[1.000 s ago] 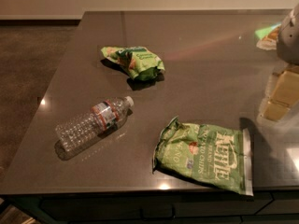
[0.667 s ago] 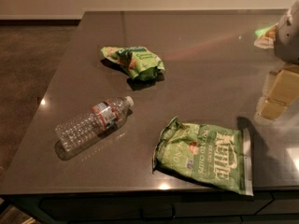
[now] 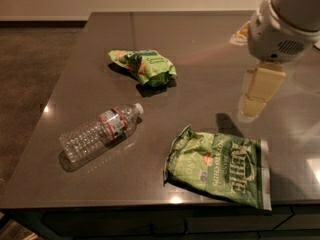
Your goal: Move water bottle near green rice chip bag
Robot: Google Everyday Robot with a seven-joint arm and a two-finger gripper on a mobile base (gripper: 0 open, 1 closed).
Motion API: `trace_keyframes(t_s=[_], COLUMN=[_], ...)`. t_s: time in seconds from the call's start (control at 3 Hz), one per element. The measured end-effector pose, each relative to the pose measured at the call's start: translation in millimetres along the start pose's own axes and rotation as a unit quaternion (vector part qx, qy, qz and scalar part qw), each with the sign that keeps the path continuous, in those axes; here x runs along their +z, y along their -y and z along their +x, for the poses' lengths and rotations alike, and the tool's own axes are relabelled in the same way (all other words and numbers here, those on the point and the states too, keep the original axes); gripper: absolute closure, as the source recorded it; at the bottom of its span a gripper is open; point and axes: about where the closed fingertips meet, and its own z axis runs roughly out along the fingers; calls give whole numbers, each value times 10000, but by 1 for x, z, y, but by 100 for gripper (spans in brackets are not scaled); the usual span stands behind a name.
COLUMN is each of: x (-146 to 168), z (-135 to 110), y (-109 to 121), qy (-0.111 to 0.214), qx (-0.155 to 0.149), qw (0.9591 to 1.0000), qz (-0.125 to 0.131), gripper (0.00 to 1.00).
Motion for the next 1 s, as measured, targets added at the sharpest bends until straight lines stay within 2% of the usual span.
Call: trace_keyframes(t_s=[0.33,0.67,1.0], x=[17,31,50], z=[-32,-63,-93], y=[12,20,18], qy=[112,147,137], qx=[-502,-1000,-1644], qw=[9986,9946,9853], qz=[-117,-221,-451], gripper=[0,0,0])
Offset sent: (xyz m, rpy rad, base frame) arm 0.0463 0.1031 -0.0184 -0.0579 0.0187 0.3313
